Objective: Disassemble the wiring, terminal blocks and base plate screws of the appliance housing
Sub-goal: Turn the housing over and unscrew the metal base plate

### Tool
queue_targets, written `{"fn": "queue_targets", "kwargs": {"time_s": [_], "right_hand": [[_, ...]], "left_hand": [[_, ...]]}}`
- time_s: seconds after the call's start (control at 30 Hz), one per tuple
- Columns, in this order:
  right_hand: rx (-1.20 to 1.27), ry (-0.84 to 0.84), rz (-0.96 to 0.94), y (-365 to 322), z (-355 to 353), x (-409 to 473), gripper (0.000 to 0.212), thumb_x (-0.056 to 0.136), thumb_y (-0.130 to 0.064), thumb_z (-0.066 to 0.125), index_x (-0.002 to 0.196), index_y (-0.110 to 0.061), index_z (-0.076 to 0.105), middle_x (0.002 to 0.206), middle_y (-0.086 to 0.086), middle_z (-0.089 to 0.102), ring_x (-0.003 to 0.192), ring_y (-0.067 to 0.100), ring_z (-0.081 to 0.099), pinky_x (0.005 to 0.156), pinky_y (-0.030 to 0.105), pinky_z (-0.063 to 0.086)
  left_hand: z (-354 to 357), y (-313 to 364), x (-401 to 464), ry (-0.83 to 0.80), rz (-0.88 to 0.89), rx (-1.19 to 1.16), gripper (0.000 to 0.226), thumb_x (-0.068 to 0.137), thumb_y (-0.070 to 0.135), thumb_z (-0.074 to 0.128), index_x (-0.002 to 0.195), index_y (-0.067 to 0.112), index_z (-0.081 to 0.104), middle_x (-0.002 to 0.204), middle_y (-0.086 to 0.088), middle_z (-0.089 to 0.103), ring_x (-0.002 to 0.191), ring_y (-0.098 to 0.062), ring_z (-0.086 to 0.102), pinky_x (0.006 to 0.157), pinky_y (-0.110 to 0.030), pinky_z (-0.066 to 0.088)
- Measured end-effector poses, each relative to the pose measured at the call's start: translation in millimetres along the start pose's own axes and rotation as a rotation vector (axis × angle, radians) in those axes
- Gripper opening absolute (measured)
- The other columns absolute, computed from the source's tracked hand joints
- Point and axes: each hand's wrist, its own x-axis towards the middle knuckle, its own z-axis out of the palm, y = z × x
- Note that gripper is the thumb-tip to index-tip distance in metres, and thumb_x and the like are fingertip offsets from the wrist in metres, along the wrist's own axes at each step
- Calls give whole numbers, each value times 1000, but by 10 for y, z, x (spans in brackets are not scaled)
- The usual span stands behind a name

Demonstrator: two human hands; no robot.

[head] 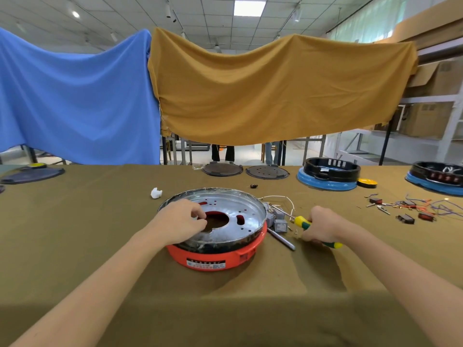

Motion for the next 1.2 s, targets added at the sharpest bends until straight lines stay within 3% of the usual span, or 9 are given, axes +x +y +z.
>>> {"fn": "queue_targets", "kwargs": {"time_s": [0.1, 0.2, 0.33, 0.4, 0.5, 0.6, 0.8, 1.0, 1.2], "right_hand": [[179, 29, -17, 30, -117, -32, 24, 84, -29, 76, 85, -7, 66, 69, 2, 65, 61, 12, 60, 57, 24, 51], [483, 109, -76, -56, -212, -103, 28, 92, -31, 68, 84, -6, 60, 70, 4, 62, 59, 14, 56, 58, 25, 49], [751, -37, -170, -398, -225, -245, 26, 94, -32, 67, 90, -8, 59, 75, 5, 62, 61, 13, 57, 60, 26, 53], [832, -149, -177, -571, -140, -270, 25, 93, -25, 70, 99, -4, 59, 84, 12, 63, 68, 17, 60, 68, 31, 58], [875, -180, -129, -769, 53, -265, 27, 89, -12, 72, 106, 4, 59, 97, 25, 67, 78, 27, 64, 82, 44, 61], [900, -36, -95, -856, 99, -186, 22, 82, 0, 70, 84, -5, 49, 86, 22, 52, 74, 29, 53, 72, 42, 51], [944, 33, -171, -938, -53, 27, 30, 79, -1, 71, 76, -13, 44, 71, 8, 46, 61, 23, 47, 55, 31, 44], [814, 33, -278, -1021, -93, 284, 29, 79, -4, 72, 74, -13, 46, 69, 5, 47, 63, 22, 47, 65, 34, 42], [642, -54, -392, -1068, -64, 465, 21, 83, -4, 72, 81, -11, 52, 80, 9, 56, 72, 22, 54, 71, 33, 45]], "left_hand": [[-35, -120, 14, 183, -24, -57, 25, 92, 27, 58, 116, 26, 65, 125, 3, 60, 110, -15, 57, 89, -27, 44], [-51, -230, 87, 296, -187, -112, 51, 88, 25, 62, 138, 23, 50, 136, -13, 47, 124, -31, 46, 100, -40, 42], [-41, -295, 129, 225, -501, -640, 71, 84, 6, 56, 149, 22, 32, 145, -15, 37, 119, -34, 48, 94, -44, 46], [-30, -334, 104, 180, -564, -844, 68, 80, -8, 45, 143, 17, 41, 129, -13, 54, 110, -33, 55, 90, -47, 51], [-22, -331, 50, 197, -587, -966, 51, 80, -14, 34, 120, 12, 52, 87, -7, 59, 72, -25, 55, 62, -35, 50], [-89, -271, 2, 213, -592, -958, 35, 84, -11, 35, 99, 17, 49, 85, -5, 57, 71, -22, 53, 62, -35, 49], [-309, -495, -141, -3, -525, -756, 35, 75, 4, 50, 106, 19, 60, 100, -6, 67, 83, -24, 68, 61, -34, 57], [-387, -606, -50, -125, -509, -427, 29, 85, 36, 59, 94, 11, 69, 75, -6, 75, 58, -21, 67, 56, -30, 56], [-361, -551, 327, -63, -444, -250, 31, 91, 42, 53, 97, 13, 64, 93, -7, 71, 79, -23, 69, 60, -30, 57]]}}
